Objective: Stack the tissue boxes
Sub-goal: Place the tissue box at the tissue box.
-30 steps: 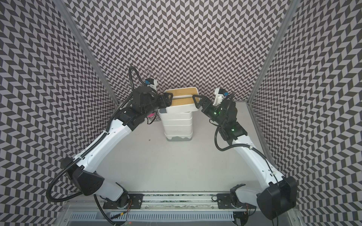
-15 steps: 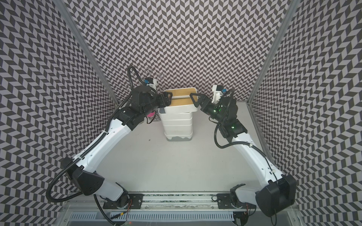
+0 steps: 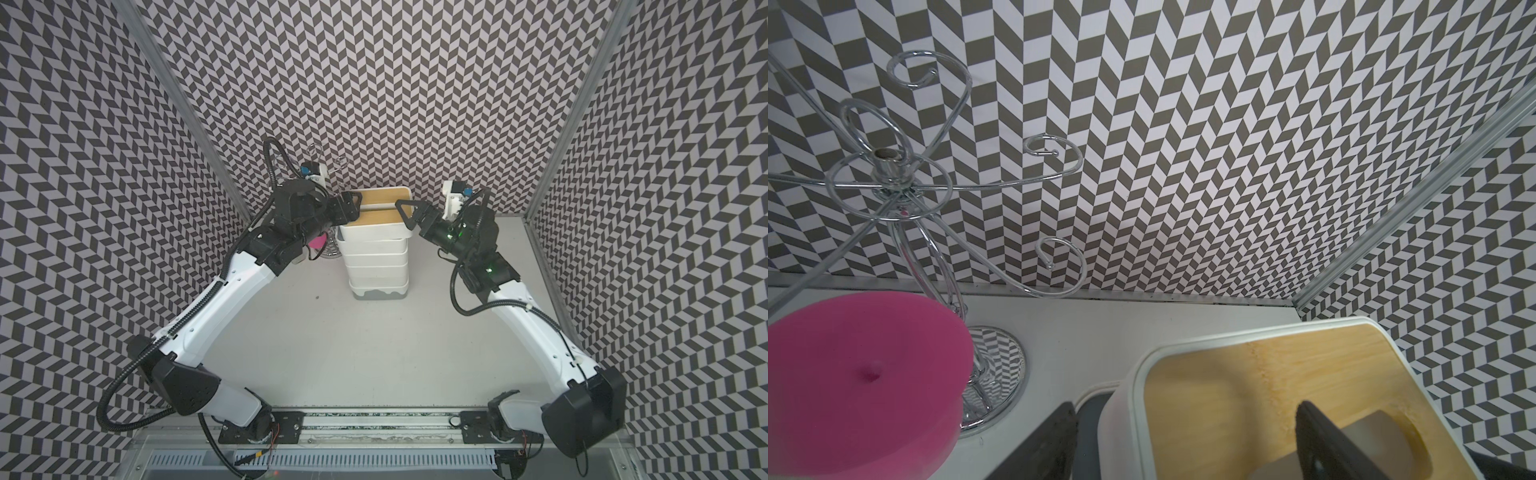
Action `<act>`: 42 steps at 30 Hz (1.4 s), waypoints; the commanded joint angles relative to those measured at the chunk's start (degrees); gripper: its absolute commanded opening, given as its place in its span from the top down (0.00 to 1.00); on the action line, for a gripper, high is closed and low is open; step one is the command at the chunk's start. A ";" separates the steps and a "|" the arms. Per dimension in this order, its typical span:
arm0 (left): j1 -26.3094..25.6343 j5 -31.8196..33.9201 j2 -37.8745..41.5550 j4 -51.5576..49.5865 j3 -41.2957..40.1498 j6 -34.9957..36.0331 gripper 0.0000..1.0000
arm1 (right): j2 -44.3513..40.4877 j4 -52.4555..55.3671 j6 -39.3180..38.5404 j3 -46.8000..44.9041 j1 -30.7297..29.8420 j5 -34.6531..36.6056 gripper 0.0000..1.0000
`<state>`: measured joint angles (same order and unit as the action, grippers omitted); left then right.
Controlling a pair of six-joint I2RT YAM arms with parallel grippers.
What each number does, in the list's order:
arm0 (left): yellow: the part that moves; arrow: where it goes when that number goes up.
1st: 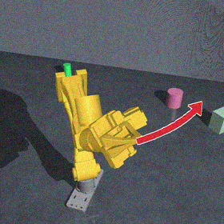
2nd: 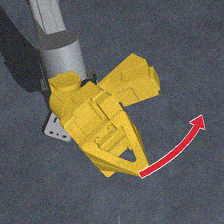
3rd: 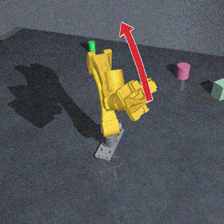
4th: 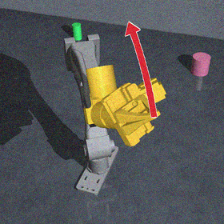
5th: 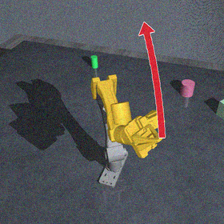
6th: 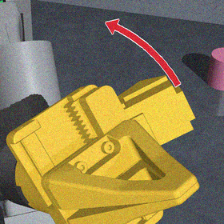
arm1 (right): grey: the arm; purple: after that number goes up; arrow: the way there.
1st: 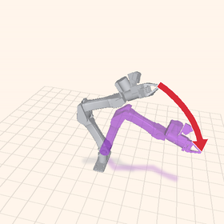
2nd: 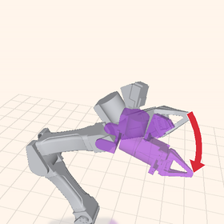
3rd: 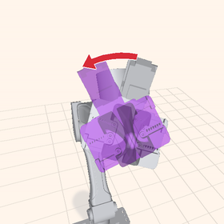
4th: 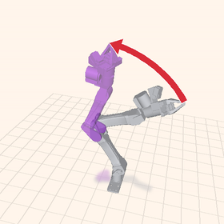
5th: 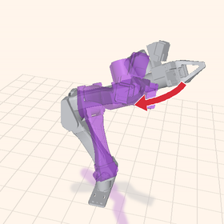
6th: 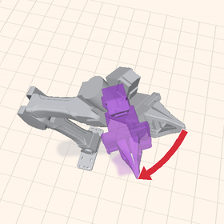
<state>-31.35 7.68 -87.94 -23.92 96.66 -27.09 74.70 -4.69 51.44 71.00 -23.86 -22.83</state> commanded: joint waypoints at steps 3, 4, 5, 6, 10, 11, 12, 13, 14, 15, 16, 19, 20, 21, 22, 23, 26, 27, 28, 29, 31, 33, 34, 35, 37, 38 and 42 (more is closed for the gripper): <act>0.06 -1.09 0.37 0.17 1.34 -0.54 0.17 | 0.70 -2.81 -0.02 2.10 -1.87 -1.77 0.01; 0.05 -1.24 0.31 0.27 1.42 -0.57 0.17 | 0.72 -2.85 -0.02 2.05 -2.05 -1.62 0.01; 0.07 -1.35 0.14 0.36 1.50 -0.53 0.17 | 0.71 -2.78 -0.03 2.09 -2.16 -1.55 0.01; 0.15 -1.48 0.01 0.45 1.60 -0.51 0.17 | 0.75 -2.85 -0.11 2.08 -2.28 -1.45 0.01; 0.15 -2.27 -0.34 1.24 1.95 -0.60 0.17 | 0.64 -2.78 -0.21 2.08 -2.68 -1.16 0.01; 0.15 -2.32 -0.63 1.16 2.19 -0.75 0.17 | 0.72 -2.92 -0.20 2.08 -2.82 -1.15 0.01; 0.20 -2.23 -0.88 1.01 2.45 -0.69 0.17 | 0.80 -2.94 -0.12 2.13 -2.86 -1.18 0.01; 0.15 -2.19 -0.94 0.85 2.77 -0.72 0.17 | 0.84 -2.96 -0.11 2.13 -2.99 -1.16 0.01; 0.15 -2.12 -1.11 0.81 2.99 -0.73 0.17 | 0.96 -2.96 -0.18 2.13 -3.08 -1.16 0.01; 0.15 -2.15 -1.26 0.81 3.09 -0.73 0.17 | 0.94 -2.85 -0.22 2.28 -3.13 -1.06 0.01; 0.15 -2.12 -1.24 0.89 3.17 -0.73 0.17 | 0.97 -2.74 -0.26 2.28 -3.19 -0.94 0.01; 0.15 -2.06 -1.36 0.76 3.63 -0.60 0.17 | 0.68 -2.74 -0.29 1.97 -3.13 -0.63 0.01; 0.16 -2.06 -1.40 0.64 3.76 -0.55 0.17 | 0.63 -2.73 -0.29 1.96 -3.21 -0.59 0.01; 0.23 -1.98 -1.43 0.55 3.78 -0.56 0.17 | 0.66 -2.64 -0.37 1.98 -3.21 -0.55 0.01; 0.20 -1.97 -1.38 0.54 3.73 -0.66 0.17 | 0.59 -2.46 -0.59 2.06 -3.17 -0.10 0.01; 0.15 -2.11 -1.31 0.46 3.64 -0.79 0.17 | 0.38 -2.11 -0.80 2.11 -3.21 0.48 0.01; 0.15 -2.66 -1.09 0.52 3.24 -1.11 0.17 | -0.15 -1.56 -1.62 2.28 -3.18 2.02 0.01; 0.15 -2.67 -1.01 0.54 3.27 -1.04 0.16 | -0.28 -1.24 -1.80 2.32 -3.21 2.40 0.01; 0.15 -2.60 -0.80 0.50 3.35 -0.88 0.16 | -0.34 -0.63 -2.27 2.56 -3.10 2.99 0.01; 0.15 -2.22 -0.68 0.43 3.36 -0.83 0.15 | -0.56 -0.13 -2.71 2.68 -3.06 3.67 0.01; 0.15 -1.63 -0.33 0.39 3.44 -0.70 0.14 | -0.87 0.20 -3.10 2.66 -2.99 4.40 0.01; 0.16 -1.35 -0.06 0.21 3.53 -0.70 0.12 | -1.28 0.51 -3.39 2.72 -2.96 5.33 0.01; 0.16 -1.27 0.05 0.11 3.49 -0.68 0.11 | -1.33 0.64 -3.53 2.73 -2.90 5.60 0.01; 0.15 -1.05 0.25 0.01 3.48 -0.60 0.10 | -1.37 0.73 -3.53 2.65 -2.88 5.60 0.01; 0.20 -0.25 0.62 -0.29 3.53 -0.51 0.08 | -1.37 0.82 -3.58 2.69 -2.61 5.58 0.01; 0.15 0.07 0.82 -0.41 3.47 -0.42 0.08 | -1.39 0.82 -3.54 2.67 -2.54 5.52 0.01; 0.15 0.93 1.86 -0.69 3.36 -0.09 0.04 | -1.73 1.12 -4.20 2.88 -2.19 5.78 0.01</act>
<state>-31.00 7.18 -88.51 -23.88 98.50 -27.70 74.78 -2.50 48.34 72.07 -26.44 -17.98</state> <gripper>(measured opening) 0.955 0.993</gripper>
